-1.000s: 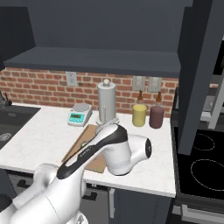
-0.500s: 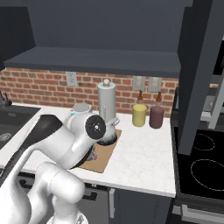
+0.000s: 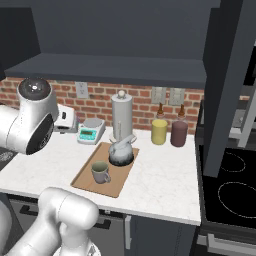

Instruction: Pick the kettle from the counter and place it on the tray. Then pick the mug from the cabinet and place it on the tray. Then close the cabinet doors.

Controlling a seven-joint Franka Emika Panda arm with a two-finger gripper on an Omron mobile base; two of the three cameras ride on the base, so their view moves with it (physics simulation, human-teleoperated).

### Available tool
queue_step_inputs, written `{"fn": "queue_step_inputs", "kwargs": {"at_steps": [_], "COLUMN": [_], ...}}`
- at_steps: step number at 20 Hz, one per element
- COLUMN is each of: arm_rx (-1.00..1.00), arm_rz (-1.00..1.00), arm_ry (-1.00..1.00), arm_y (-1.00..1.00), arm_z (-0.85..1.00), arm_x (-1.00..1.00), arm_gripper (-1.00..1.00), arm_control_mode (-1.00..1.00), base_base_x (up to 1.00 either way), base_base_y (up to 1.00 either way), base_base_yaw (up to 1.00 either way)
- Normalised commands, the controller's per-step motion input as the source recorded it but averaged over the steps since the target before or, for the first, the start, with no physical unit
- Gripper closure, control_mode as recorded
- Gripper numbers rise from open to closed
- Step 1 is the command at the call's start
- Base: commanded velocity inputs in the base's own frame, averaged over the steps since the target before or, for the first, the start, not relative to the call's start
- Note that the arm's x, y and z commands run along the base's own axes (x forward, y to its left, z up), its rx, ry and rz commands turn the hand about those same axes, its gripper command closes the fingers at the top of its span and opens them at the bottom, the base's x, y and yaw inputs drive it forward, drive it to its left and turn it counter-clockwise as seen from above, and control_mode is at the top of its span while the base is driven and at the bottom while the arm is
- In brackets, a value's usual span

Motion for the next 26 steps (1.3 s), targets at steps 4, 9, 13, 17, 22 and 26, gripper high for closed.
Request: {"fn": "queue_step_inputs", "kwargs": {"at_steps": [4, 9, 13, 17, 22, 26], "arm_rx": [-0.20, -0.08, 0.00, 0.07, 0.08, -0.02], "arm_rz": [0.00, 0.00, 0.00, 0.00, -0.07, -0.11], "arm_ry": [0.13, 0.00, -0.04, -0.13, -0.09, 0.00], "arm_y": [0.25, 0.10, 0.00, 0.00, 0.16, 0.31], "arm_z": [0.00, -0.13, -0.04, 0.12, 0.47, 0.25], "arm_x": [0.04, 0.00, 0.00, -0.01, -0.26, -0.34], "arm_gripper": [-1.00, -1.00, -1.00, -1.00, -1.00, -1.00], "arm_control_mode": [-1.00, -1.00, -1.00, -1.00, -1.00, -1.00], "base_base_x": [0.00, 0.00, 0.00, 0.00, 0.00, 0.00], "base_base_y": [0.00, 0.00, 0.00, 0.00, 0.00, 0.00], "base_base_yaw": [0.00, 0.00, 0.00, 0.00, 0.00, 0.00]}}
